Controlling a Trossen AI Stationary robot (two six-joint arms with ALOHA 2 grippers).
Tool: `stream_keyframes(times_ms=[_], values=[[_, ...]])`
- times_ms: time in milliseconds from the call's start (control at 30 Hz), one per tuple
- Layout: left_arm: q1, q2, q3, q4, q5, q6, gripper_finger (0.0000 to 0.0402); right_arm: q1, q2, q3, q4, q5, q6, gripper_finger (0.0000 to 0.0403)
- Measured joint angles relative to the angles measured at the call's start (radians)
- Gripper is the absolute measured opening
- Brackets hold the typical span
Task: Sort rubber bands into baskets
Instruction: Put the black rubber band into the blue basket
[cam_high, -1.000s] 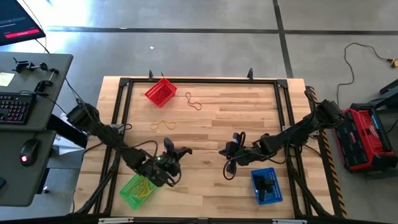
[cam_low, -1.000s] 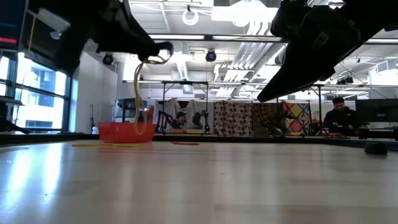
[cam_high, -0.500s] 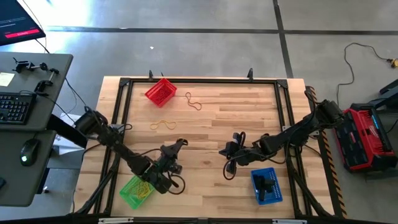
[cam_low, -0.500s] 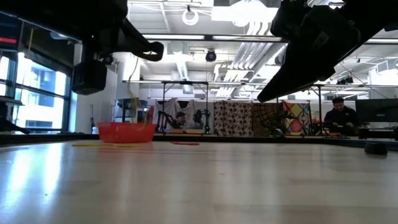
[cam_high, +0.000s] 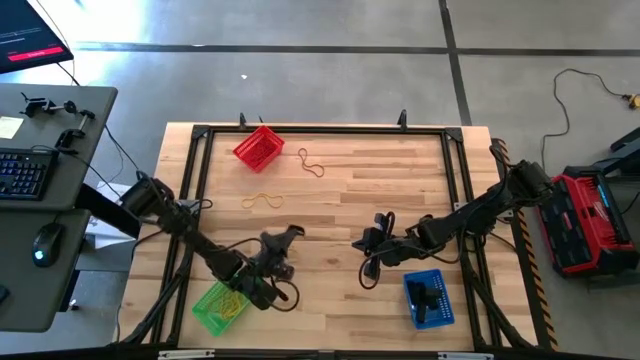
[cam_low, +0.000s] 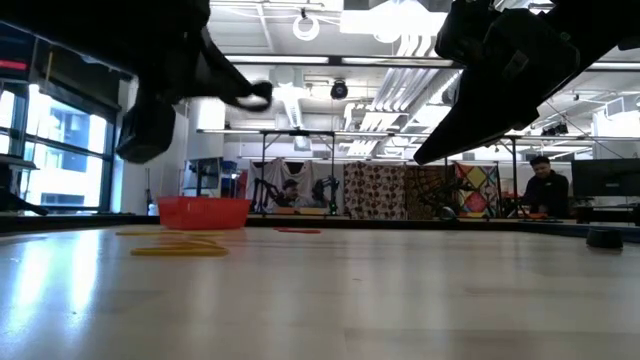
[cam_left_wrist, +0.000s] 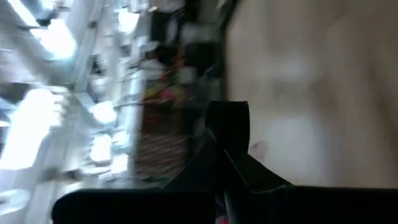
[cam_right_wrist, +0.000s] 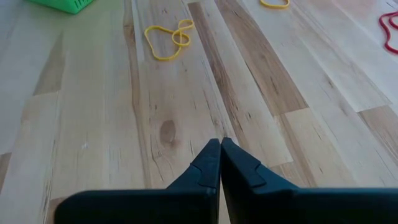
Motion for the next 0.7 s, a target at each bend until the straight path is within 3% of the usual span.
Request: stream_keyframes(times_ms=[267, 467, 533, 700], values=[[0.14, 0.0, 0.0, 0.003, 0.559, -0.368, 0.0, 0.004, 0.0, 0.0, 0.002, 0.001, 0.0, 0.0], [0.29, 0.0, 0.0, 0.1, 1.013, -0.596, 0.0, 0.046, 0.0, 0.0, 0.051, 0.092, -0.042, 0.0006], [0.326, 0.0, 0.0, 0.139, 1.09, -0.648, 0.0, 0.063, 0.0, 0.0, 0.083, 0.118, -0.063, 0.0019], [0.374, 0.0, 0.0, 0.224, 1.111, -0.72, 0.0, 0.079, 0.0, 0.0, 0.119, 0.141, -0.05, 0.0081]])
